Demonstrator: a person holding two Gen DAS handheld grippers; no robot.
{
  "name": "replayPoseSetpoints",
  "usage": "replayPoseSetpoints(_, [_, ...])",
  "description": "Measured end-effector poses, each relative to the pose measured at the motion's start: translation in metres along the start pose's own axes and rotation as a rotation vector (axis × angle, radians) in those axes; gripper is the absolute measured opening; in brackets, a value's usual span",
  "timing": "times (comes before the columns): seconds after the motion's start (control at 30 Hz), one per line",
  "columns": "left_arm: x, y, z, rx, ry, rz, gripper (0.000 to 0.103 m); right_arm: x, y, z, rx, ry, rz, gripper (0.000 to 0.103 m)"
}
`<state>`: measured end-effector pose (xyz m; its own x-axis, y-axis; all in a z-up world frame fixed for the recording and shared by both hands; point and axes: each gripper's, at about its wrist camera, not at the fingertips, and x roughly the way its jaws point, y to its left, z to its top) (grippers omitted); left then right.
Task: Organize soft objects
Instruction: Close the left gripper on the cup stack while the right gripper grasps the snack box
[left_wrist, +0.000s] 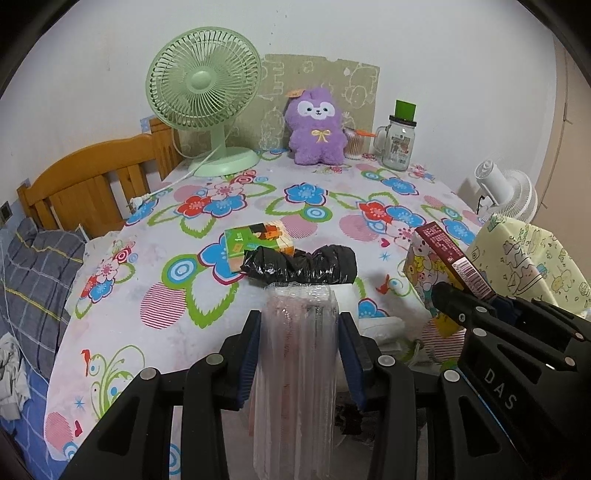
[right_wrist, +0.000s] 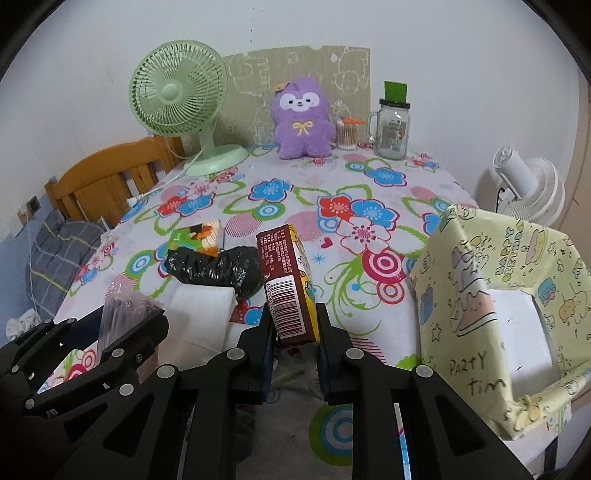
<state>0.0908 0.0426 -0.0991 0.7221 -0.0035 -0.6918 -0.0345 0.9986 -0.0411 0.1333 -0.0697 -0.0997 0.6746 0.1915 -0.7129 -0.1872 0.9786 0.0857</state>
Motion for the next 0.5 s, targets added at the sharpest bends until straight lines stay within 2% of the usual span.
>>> replayPoseSetpoints(0.4, [-0.003, -0.008, 0.005, 0.004, -0.006, 0.003, 0.043, -0.015, -0.004, 0.004, 0.012, -0.035, 0.006, 0.022])
replayPoseSetpoints(0.43, [-0.001, -0.008, 0.004, 0.006, 0.003, 0.005, 0.045, -0.016, -0.004, 0.004, 0.011, -0.034, 0.006, 0.022])
replayPoseSetpoints(0.5, [0.002, -0.009, 0.001, 0.009, 0.016, 0.010, 0.059, -0.014, -0.004, 0.002, 0.011, -0.030, 0.005, 0.022])
